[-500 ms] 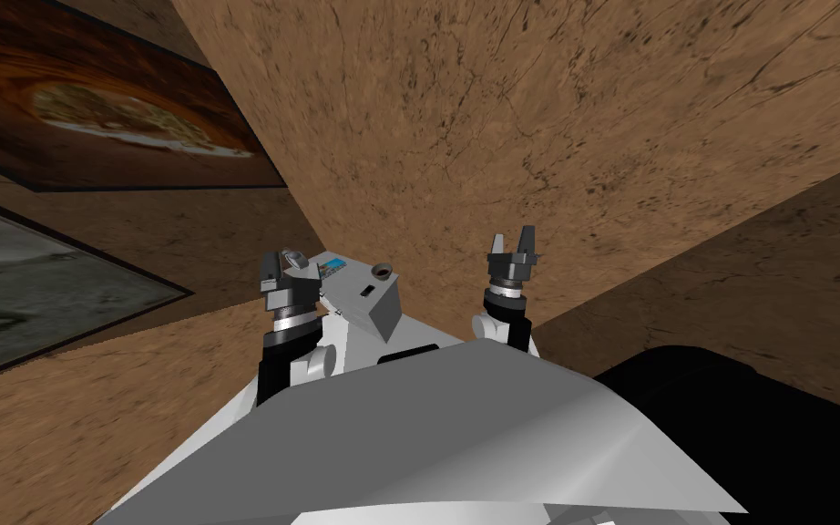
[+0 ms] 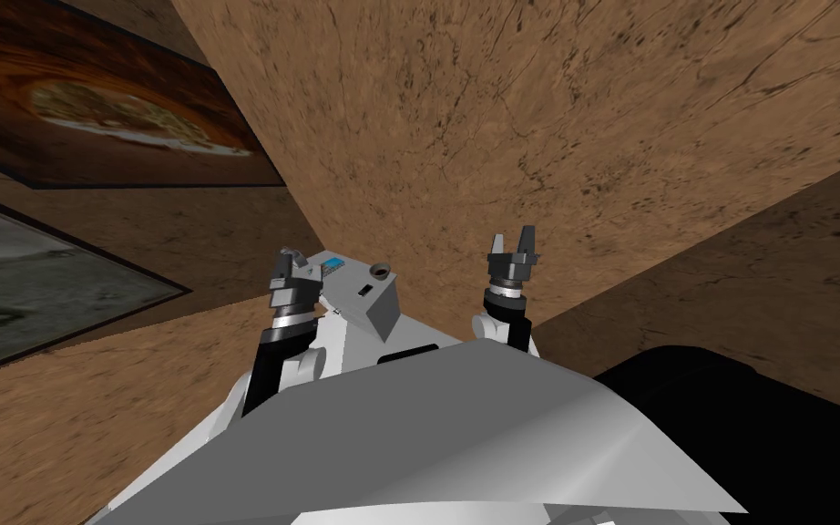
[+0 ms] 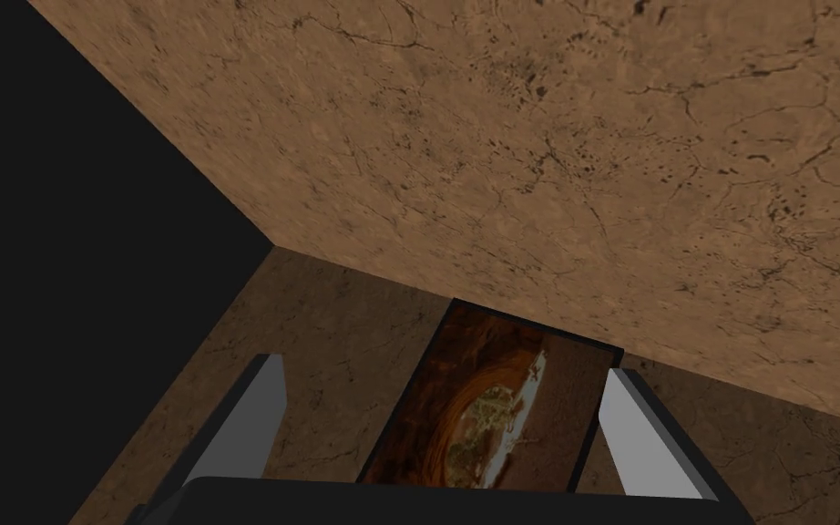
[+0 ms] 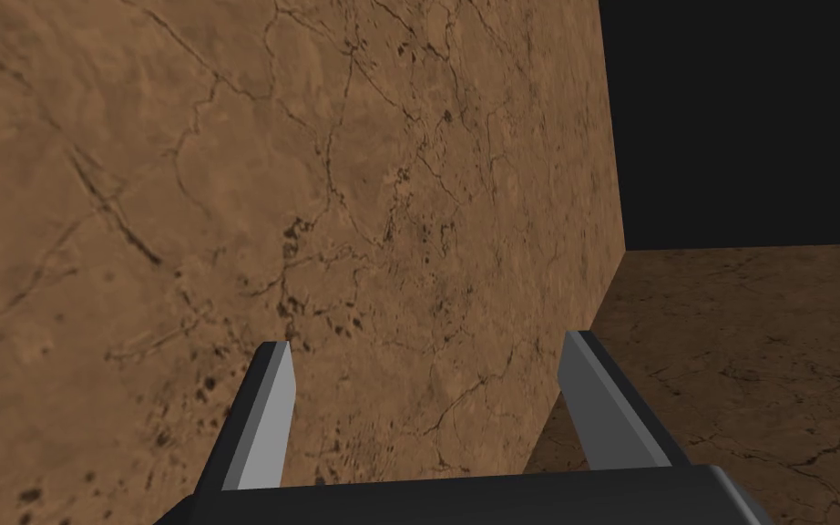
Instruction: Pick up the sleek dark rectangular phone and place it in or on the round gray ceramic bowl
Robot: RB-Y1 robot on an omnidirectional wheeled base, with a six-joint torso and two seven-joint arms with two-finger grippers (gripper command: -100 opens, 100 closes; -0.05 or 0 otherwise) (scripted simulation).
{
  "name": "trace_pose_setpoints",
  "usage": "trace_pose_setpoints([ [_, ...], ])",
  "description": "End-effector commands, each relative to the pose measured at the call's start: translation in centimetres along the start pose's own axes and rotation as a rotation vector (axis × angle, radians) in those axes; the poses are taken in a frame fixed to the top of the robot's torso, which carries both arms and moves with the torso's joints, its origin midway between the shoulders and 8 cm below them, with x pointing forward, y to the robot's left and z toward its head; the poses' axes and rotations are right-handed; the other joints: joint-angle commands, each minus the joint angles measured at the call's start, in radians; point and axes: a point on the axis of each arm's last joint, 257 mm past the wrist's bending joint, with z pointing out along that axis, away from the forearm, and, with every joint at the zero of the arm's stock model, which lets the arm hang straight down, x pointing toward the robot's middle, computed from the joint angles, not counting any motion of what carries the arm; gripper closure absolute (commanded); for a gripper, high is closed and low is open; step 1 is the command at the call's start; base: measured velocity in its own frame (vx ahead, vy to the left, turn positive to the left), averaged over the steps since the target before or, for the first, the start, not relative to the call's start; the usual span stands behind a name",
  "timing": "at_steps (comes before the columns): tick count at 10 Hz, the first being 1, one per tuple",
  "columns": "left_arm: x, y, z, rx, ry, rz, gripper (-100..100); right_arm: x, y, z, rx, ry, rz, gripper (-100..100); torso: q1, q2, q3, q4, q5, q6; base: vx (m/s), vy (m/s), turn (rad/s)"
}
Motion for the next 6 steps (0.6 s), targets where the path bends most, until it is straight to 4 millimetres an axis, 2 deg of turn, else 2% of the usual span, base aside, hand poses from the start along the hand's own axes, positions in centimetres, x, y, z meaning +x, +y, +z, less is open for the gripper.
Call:
trace_pose_setpoints([
  [1,-0.6,1.5,0.3,-0.042,0.014,0.003,-100,0.0,0.0,0.0,0.0,0.0,0.0,0,0.0,0.0,0.0,0.0,0.0,0.0,-0.008,-0.073,0.018],
  [6,-4.4,7.9,1.4,-0.206,-0.022,-0.041,-100,0.0,0.0,0.0,0.0,0.0,0.0,0,-0.001,0.0,0.0,0.0,0.0,0.0,-0.015,-0.084,0.019],
])
